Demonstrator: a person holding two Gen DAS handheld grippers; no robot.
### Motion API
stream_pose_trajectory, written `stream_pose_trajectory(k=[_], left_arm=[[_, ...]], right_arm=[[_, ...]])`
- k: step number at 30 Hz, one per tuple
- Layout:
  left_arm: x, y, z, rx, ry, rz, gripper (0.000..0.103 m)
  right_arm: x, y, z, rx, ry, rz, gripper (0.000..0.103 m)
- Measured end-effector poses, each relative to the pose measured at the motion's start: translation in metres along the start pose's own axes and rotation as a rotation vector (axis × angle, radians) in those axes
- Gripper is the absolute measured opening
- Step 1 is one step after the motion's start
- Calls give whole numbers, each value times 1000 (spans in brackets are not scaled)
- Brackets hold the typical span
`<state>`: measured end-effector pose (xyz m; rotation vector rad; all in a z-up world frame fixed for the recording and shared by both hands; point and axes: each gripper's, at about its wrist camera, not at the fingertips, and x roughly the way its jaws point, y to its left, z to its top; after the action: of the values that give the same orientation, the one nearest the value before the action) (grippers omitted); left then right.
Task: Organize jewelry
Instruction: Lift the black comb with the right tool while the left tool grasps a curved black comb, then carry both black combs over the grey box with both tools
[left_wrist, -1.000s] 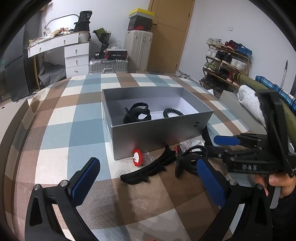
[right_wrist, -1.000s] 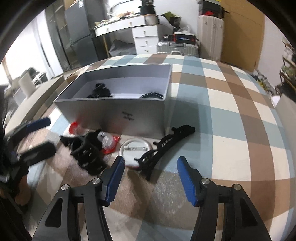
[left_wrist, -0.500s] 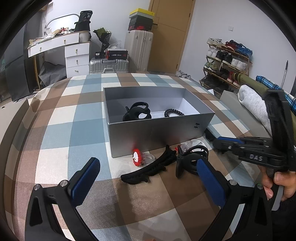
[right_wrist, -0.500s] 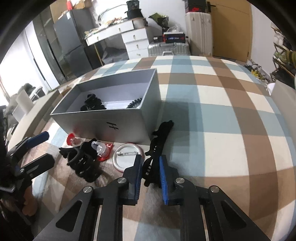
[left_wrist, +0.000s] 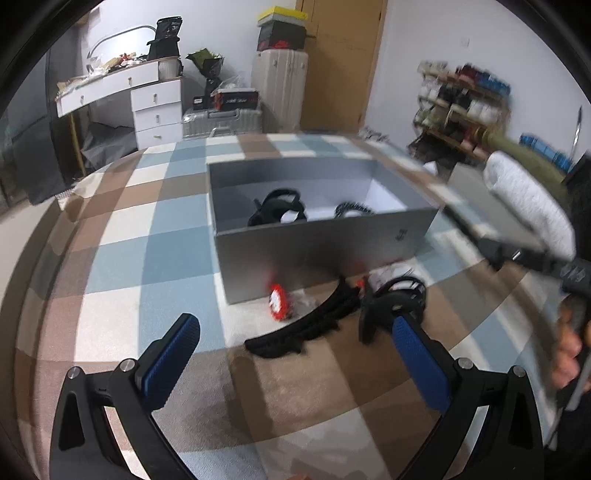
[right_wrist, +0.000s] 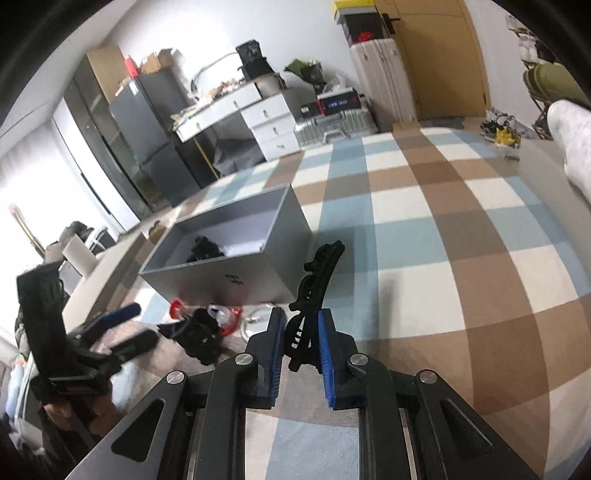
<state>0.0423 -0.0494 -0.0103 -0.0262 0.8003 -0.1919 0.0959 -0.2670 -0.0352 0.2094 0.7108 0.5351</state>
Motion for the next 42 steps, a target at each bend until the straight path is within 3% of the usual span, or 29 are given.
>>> stream_pose_trajectory(k=[6,13,19,25,42], left_arm=[[8,2,-5,-15,82,57,102],[7,4,-6,14,103,98,97],[13,1,-8,40,138,100,70],[9,-1,-8,57,118,79,29],[-23,10,-19,14,44,94,28]], right_arm=[[-8,3,4,14,-31,53,17],[-11,10,4,3,-34,90,17],[-13,10,4,3,-37,95,17],[-14,10,3,4,-37,95,17],[-9,22,2,-27,-35,102,17]])
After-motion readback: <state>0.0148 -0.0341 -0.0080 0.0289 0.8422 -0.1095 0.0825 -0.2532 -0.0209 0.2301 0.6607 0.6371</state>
